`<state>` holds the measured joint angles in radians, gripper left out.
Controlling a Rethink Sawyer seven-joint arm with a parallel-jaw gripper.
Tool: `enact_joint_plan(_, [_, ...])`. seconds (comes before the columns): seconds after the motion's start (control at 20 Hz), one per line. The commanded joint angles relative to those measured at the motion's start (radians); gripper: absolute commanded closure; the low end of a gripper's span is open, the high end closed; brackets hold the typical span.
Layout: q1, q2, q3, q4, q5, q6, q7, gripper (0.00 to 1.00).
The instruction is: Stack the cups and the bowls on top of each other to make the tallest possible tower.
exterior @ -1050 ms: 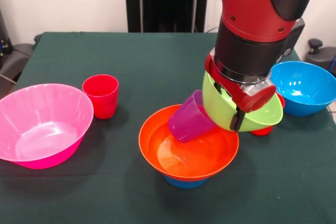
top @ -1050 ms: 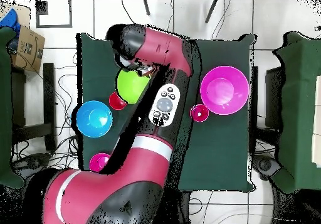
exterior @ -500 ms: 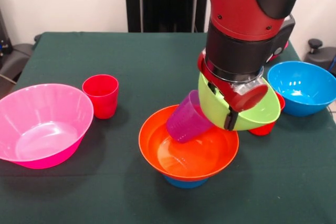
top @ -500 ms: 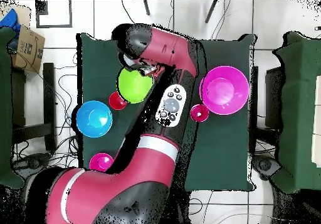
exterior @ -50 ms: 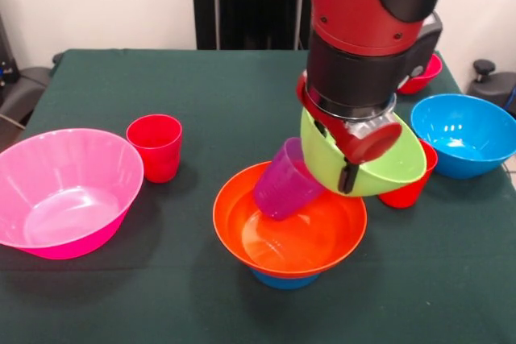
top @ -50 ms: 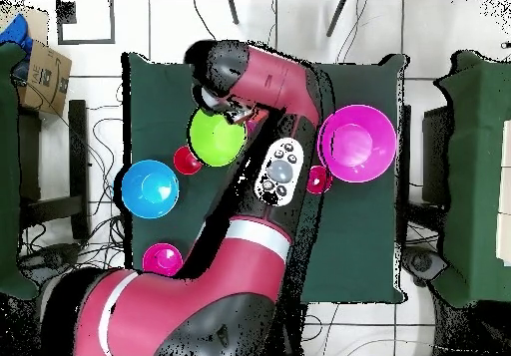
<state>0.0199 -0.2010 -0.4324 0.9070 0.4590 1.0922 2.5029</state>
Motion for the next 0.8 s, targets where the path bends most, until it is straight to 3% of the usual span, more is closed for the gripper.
enact_joint_plan(0.05, [-0.040,-0.026,0.131,0.150,-0.114,0.007,-0.199,0.00])
enact_joint_plan(0.45, [-0.102,-0.098,0.163,0.220,-0.158,0.033,-0.311,0.00])
enact_joint_plan(0.8, [-0.139,-0.119,0.209,0.241,-0.207,0.015,-0.311,0.00])
